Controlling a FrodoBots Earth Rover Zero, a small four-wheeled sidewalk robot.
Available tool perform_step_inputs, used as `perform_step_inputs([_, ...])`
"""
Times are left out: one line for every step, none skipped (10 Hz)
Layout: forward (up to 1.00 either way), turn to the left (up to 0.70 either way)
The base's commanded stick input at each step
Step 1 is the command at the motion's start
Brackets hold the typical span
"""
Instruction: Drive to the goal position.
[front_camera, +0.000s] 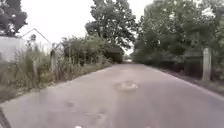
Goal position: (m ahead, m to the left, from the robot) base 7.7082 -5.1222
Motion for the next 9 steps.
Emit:
perform_step_inputs([1.00,-0.08])
perform_step_inputs([1.00,-0.08])
perform_step_inputs([1.00,-0.08])
perform_step_inputs([1.00,-0.08])
perform_step_inputs([1.00,-0.08])
perform_step_inputs([1.00,-0.08])
perform_step_inputs([1.00,-0.08])
perform_step_inputs([1.00,-0.08])
perform_step_inputs([1.00,-0.08])
